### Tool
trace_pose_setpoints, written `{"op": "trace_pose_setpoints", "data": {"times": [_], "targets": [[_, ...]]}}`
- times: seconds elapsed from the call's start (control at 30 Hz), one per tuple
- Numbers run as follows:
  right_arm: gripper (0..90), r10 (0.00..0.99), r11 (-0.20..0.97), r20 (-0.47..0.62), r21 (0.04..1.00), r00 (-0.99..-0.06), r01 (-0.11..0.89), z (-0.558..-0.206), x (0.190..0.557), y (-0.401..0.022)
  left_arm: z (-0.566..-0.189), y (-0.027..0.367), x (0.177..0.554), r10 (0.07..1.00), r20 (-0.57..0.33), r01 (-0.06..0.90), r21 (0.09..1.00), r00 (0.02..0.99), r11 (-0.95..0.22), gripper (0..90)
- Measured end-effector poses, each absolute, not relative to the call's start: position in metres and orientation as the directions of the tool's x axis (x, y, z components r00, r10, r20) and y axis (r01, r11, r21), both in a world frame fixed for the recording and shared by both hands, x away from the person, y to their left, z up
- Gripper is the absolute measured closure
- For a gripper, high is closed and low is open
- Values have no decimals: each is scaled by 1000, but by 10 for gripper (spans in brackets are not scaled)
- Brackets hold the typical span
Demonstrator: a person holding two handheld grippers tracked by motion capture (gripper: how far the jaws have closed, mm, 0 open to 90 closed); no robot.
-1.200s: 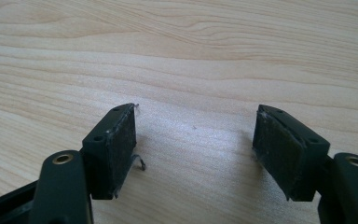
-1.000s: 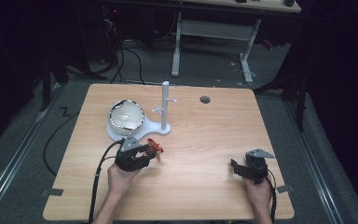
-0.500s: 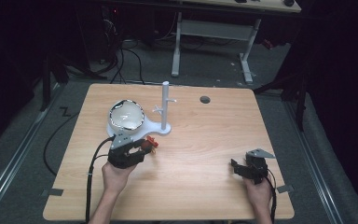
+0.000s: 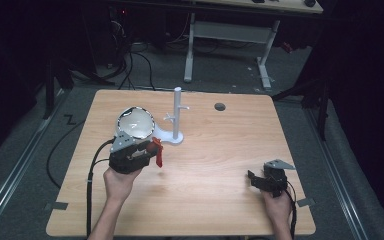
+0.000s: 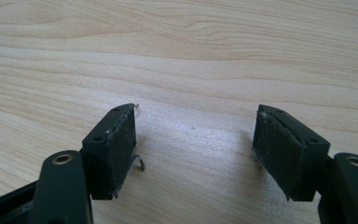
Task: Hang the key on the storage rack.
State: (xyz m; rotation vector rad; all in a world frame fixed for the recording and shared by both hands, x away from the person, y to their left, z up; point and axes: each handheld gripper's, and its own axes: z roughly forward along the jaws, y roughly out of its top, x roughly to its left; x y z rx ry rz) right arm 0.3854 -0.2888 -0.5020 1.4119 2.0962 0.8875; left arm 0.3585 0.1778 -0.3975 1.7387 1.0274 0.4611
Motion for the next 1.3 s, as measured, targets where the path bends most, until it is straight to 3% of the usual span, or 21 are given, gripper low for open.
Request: {"op": "trace_pose_setpoints", "data": {"times": [1.03, 1.3], "targets": [[304, 929, 267, -19, 727, -370, 633, -502, 385, -289, -362, 176, 405, 850, -146, 409, 908, 505, -87, 577], [304, 929, 266, -19, 728, -369, 632, -502, 385, -289, -366, 178, 416, 852, -188, 424, 905, 489, -44, 577]]}}
